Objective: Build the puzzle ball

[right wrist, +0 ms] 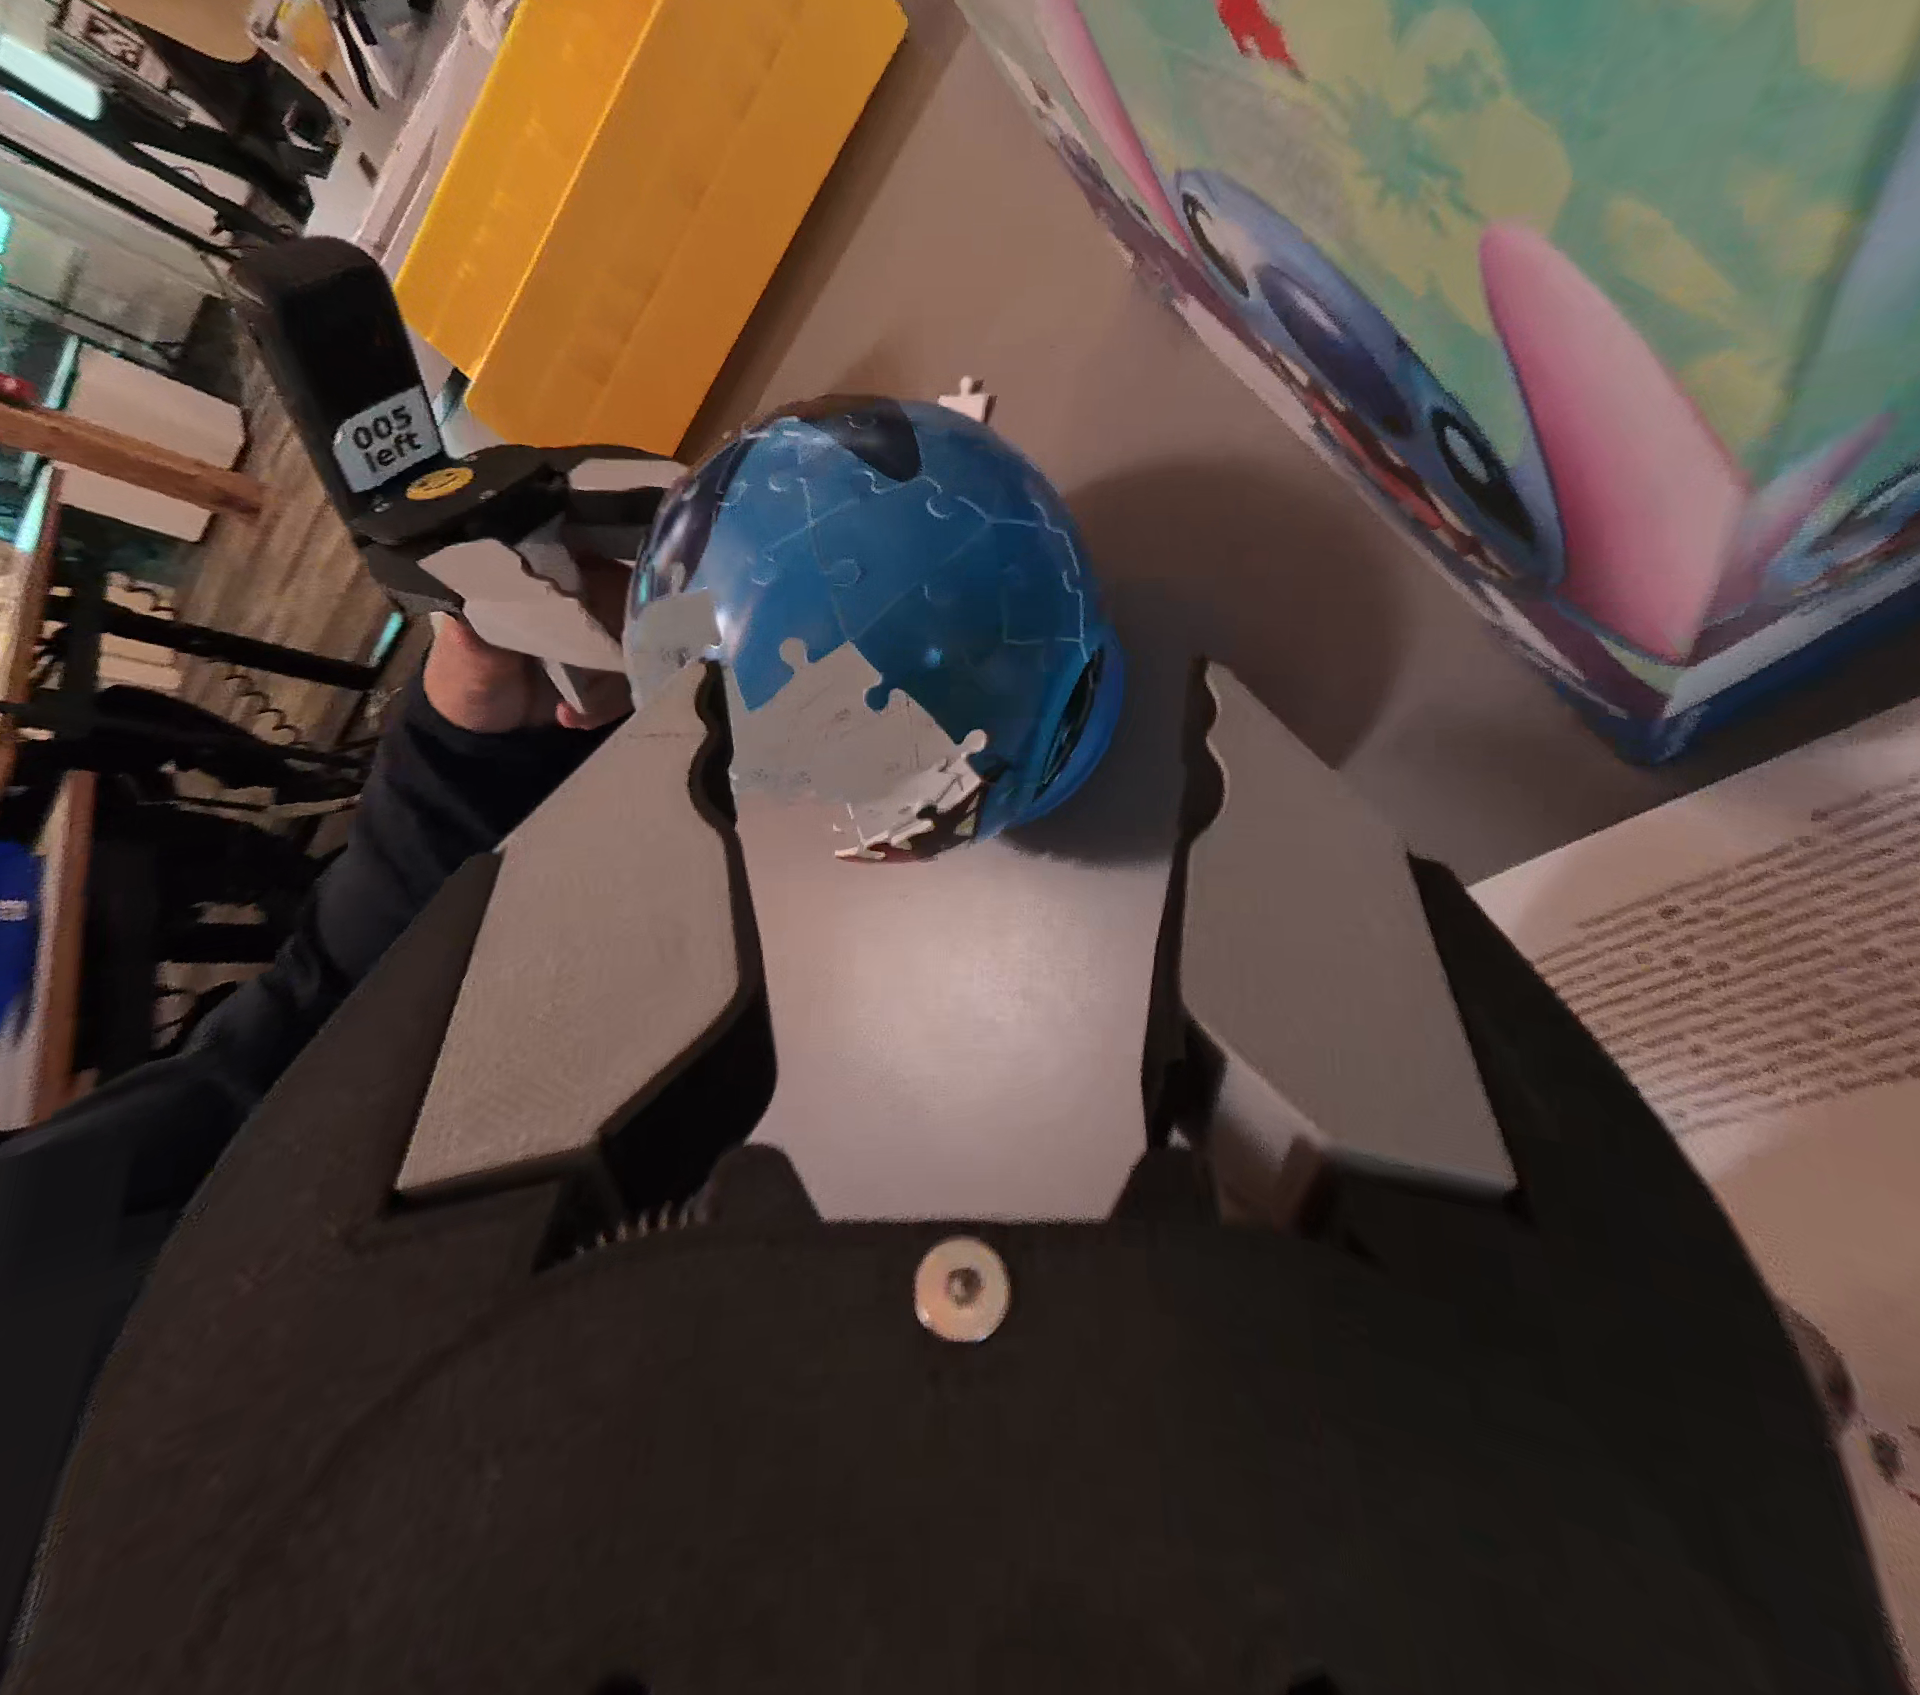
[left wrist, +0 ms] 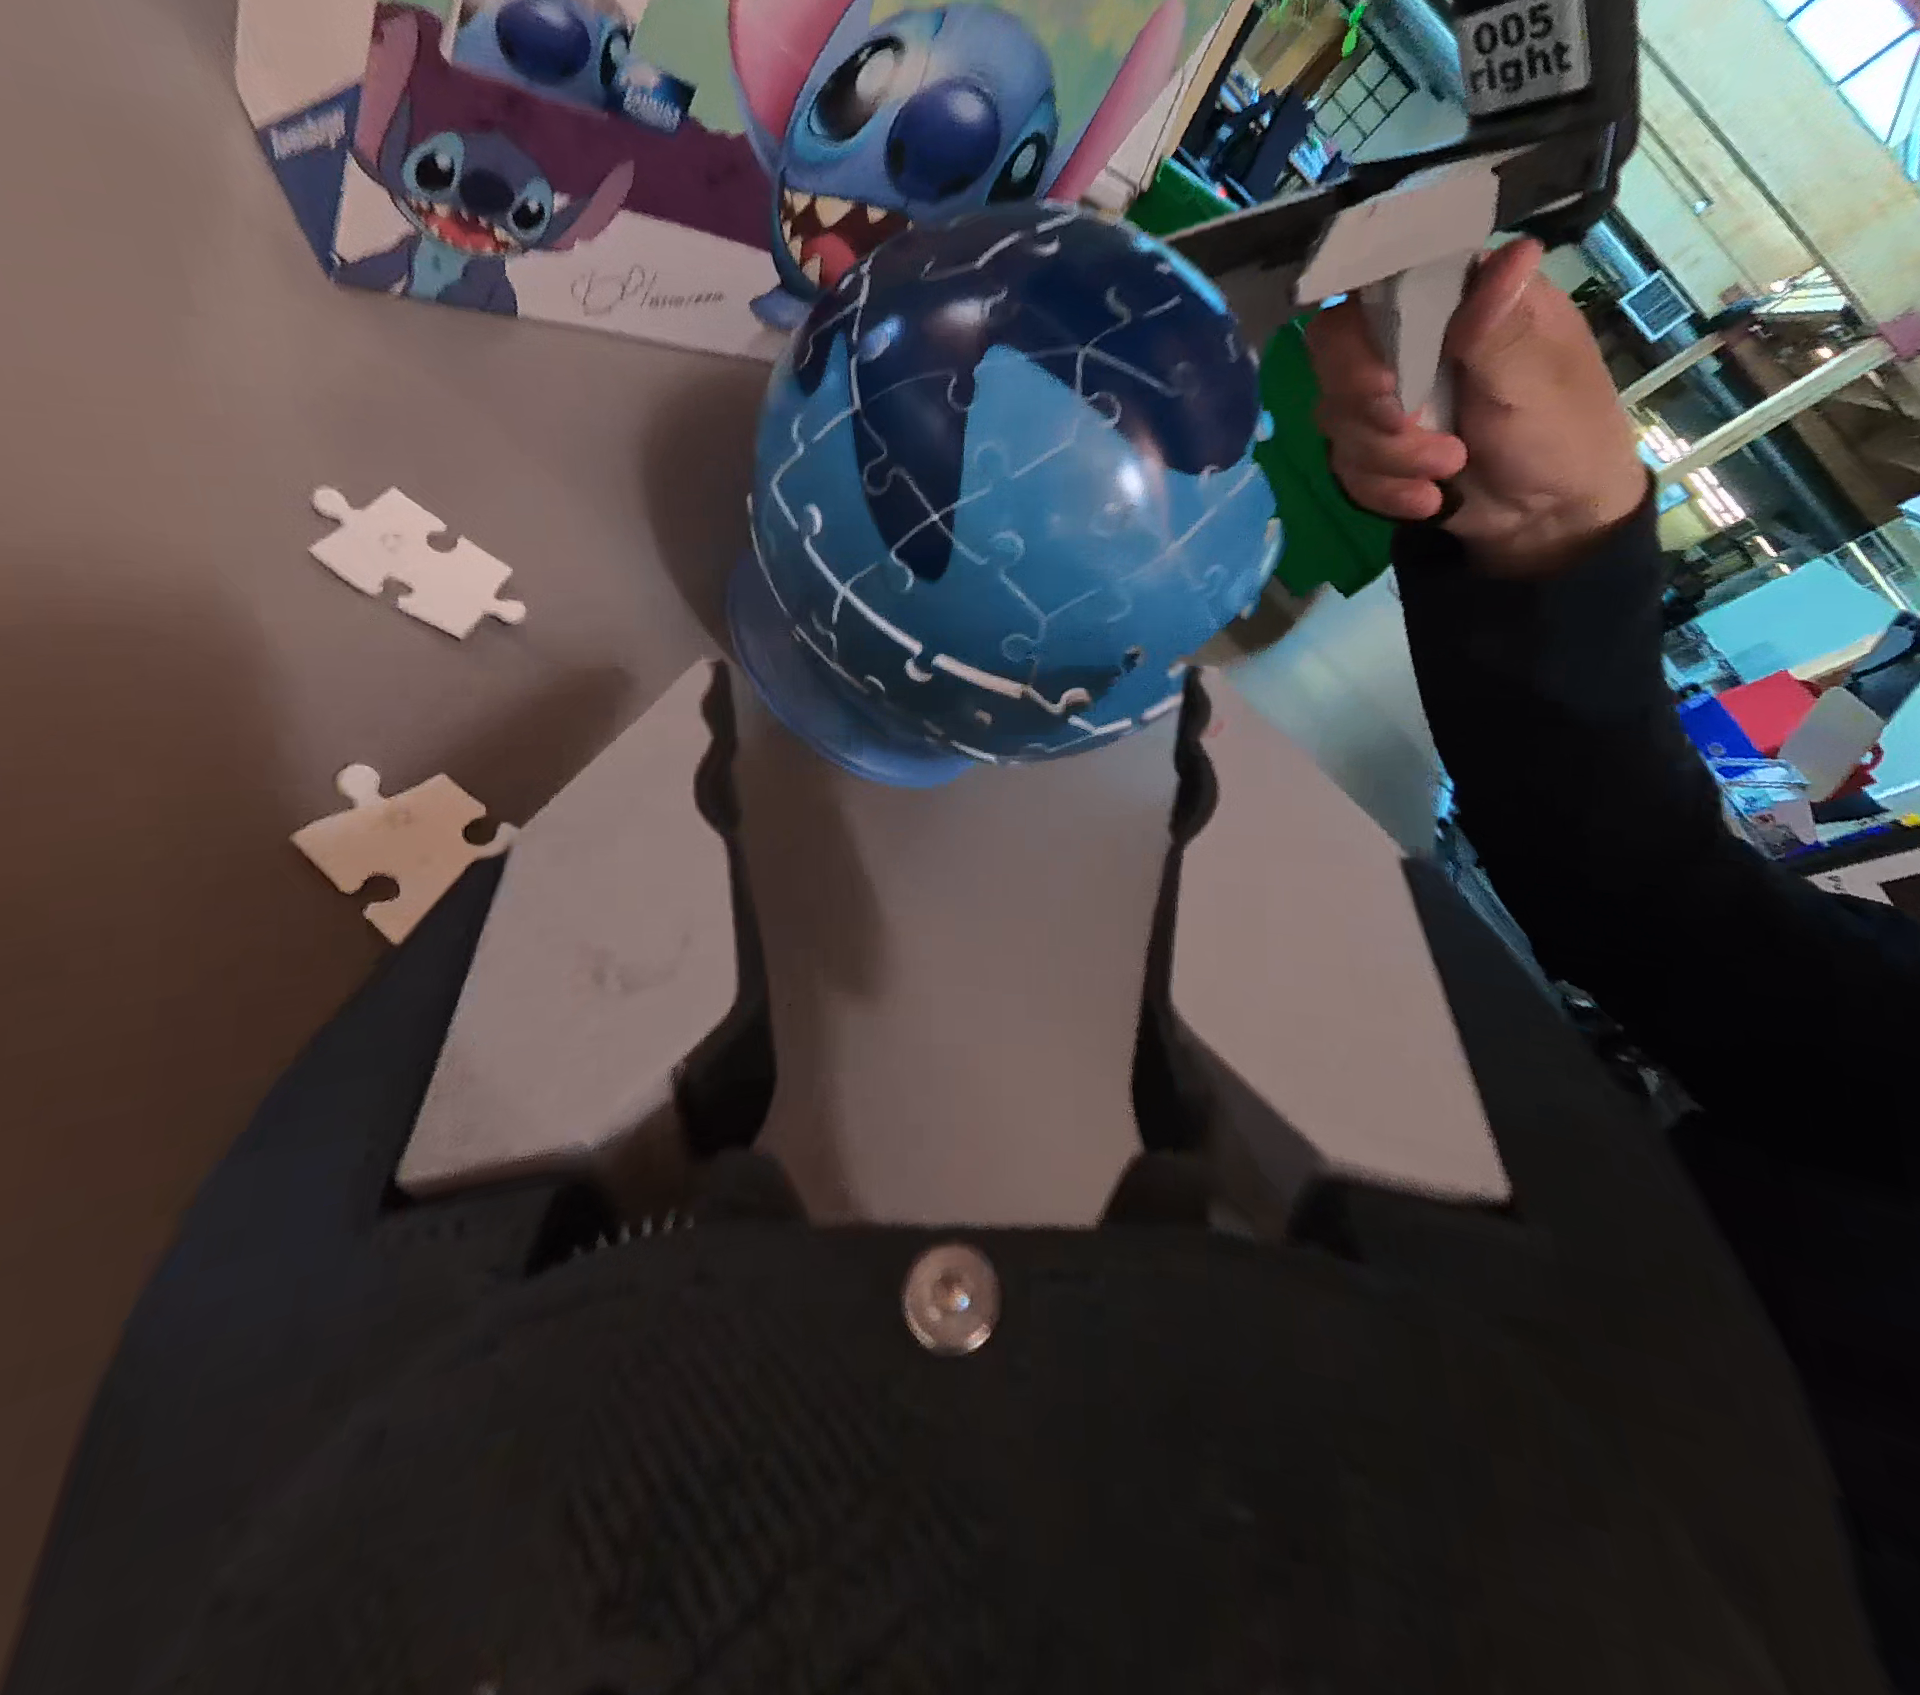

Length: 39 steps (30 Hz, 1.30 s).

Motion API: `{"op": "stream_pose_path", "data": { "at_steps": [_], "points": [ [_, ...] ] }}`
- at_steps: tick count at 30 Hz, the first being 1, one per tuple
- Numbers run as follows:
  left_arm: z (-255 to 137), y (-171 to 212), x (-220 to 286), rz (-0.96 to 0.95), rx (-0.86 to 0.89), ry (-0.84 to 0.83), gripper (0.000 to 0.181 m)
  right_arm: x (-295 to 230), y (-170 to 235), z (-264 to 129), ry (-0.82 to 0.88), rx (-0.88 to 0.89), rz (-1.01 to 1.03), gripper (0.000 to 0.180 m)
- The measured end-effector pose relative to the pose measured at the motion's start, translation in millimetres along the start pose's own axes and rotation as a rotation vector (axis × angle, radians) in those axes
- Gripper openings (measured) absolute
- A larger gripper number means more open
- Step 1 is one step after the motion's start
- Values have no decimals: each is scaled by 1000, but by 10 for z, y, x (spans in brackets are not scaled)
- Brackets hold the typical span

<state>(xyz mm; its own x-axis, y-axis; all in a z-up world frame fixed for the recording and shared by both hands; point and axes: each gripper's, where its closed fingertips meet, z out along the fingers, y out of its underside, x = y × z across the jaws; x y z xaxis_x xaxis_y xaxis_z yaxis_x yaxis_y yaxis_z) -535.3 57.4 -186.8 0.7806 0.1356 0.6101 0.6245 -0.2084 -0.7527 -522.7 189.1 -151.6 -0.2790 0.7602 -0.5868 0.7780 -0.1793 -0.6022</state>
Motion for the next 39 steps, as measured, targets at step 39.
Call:
{"op": "stream_pose_path", "data": {
  "at_steps": [39],
  "points": [
    [292, 50, 174, -283, -70, 206, 89, -40, 289, 361, -341, -208, 320, 83]
  ]
}}
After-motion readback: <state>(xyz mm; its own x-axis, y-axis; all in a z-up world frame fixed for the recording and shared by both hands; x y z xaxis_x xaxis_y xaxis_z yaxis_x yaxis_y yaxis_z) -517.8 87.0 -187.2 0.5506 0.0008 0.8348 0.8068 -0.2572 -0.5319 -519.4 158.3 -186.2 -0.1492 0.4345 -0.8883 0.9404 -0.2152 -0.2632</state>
